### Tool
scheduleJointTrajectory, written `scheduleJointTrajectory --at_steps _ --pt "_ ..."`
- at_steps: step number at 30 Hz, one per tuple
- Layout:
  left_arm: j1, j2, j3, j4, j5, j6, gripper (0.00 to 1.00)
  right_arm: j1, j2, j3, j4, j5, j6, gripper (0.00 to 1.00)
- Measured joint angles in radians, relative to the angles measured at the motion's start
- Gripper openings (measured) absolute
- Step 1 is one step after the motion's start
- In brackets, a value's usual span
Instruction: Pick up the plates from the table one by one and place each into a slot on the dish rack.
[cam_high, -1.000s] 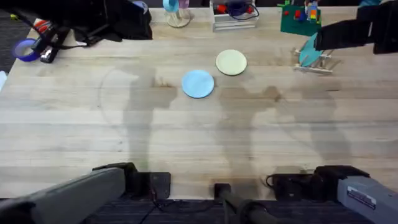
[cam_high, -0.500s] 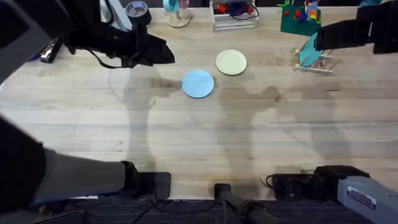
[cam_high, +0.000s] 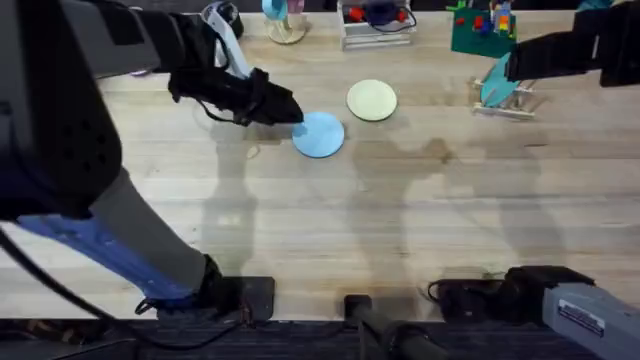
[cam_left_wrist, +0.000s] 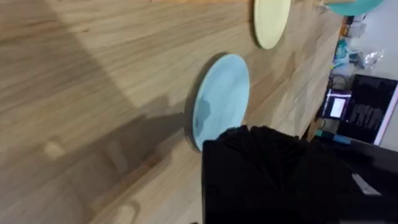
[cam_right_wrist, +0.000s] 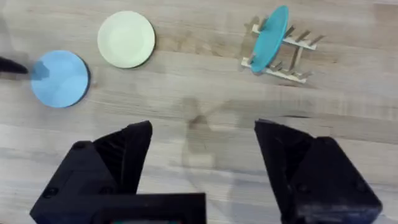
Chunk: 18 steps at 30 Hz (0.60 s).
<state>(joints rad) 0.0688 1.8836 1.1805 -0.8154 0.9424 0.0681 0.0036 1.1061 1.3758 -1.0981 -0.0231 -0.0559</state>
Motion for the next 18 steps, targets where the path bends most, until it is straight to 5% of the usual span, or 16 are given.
scheduleJointTrajectory --at_steps 10,18 --pt "-0.005 0.120 0.000 0.049 0.004 0.001 0.041 0.000 0.000 0.000 0.000 0.000 0.000 0.994" --pt "0.002 0.183 0.001 0.061 0.077 0.000 0.041 0.000 0.000 0.000 0.002 -0.021 0.008 0.994"
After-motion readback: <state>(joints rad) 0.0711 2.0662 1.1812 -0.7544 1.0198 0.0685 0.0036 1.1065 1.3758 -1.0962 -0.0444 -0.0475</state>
